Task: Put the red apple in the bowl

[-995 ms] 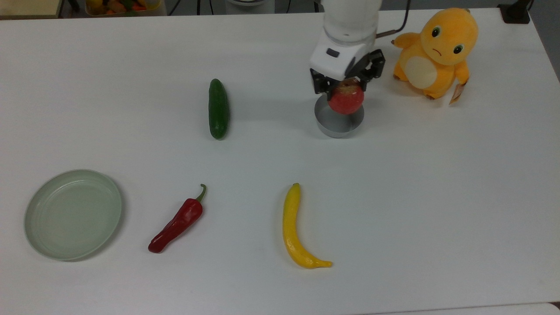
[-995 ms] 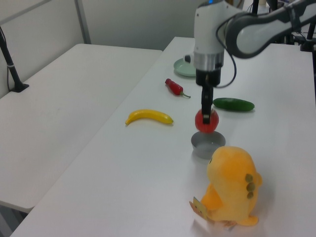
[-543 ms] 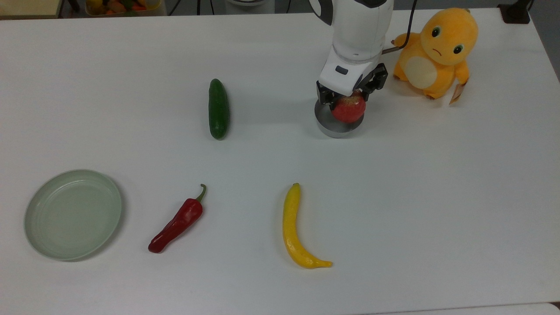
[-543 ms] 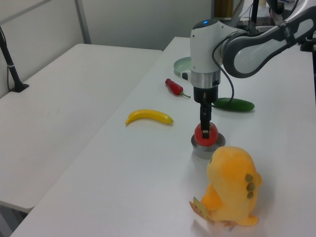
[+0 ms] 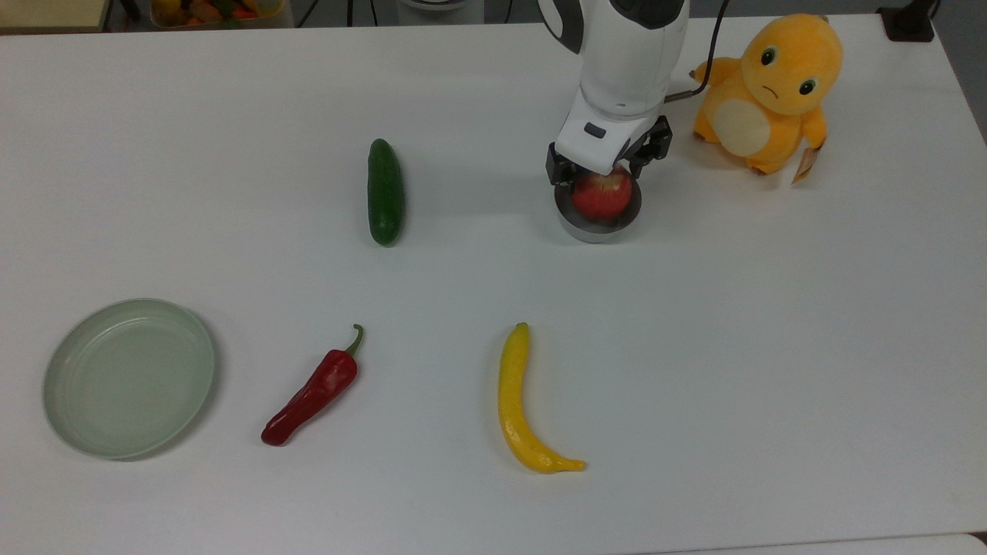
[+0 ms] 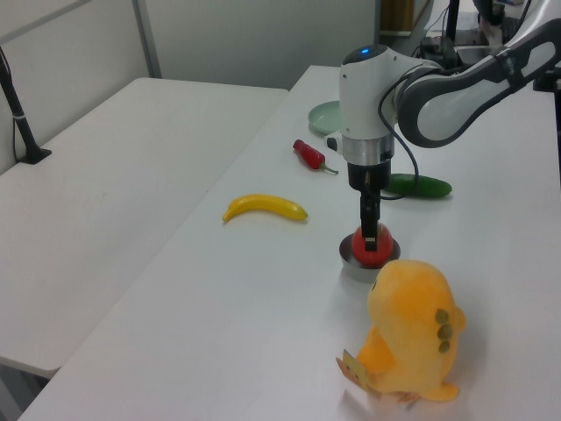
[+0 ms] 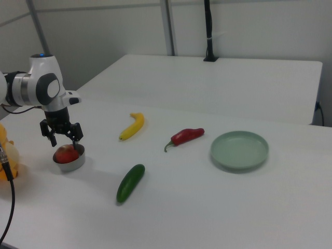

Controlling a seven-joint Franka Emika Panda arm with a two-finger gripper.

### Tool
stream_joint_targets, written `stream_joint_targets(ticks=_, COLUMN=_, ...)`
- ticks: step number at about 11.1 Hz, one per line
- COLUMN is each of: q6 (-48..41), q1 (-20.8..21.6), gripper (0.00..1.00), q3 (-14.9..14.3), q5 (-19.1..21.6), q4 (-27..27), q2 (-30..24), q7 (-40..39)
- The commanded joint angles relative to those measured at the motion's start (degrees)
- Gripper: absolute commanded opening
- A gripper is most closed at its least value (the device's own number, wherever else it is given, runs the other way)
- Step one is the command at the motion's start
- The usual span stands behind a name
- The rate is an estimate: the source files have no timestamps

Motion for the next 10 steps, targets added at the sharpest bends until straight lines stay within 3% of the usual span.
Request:
stream_joint_targets(ticks=1, q6=-0.46, q1=-0.38, gripper=0.99, q3=0.0, q5=-0.84, q4=-0.89, q2=-1.69, q7=1.8)
stream_joint_targets(ticks=4, q6=-6.76, q1=-1.17, gripper=1.0, q3=-0.44, q5=-0.84, q4=-0.18, q2=-8.07, q7=1.71)
stream_joint_targets(ticks=6, q6=-18.52, q1=-2.05, gripper=1.0, q3=-5.24, q5=0.47, q4=2.79, q2=-16.6, q7=1.8)
stream_joint_targets(ticks=8, q6=-22.51, q1=-1.79, gripper=1.0, q3=-9.91, q5=3.19, q4=4.3, q2=-21.01, q7=1.62)
stream_joint_targets(ticks=10, q6=-23.66, q1=-1.26, gripper=1.0, q3=-13.52, q5=3.38, q4=4.48, q2=-23.56, q7=1.45)
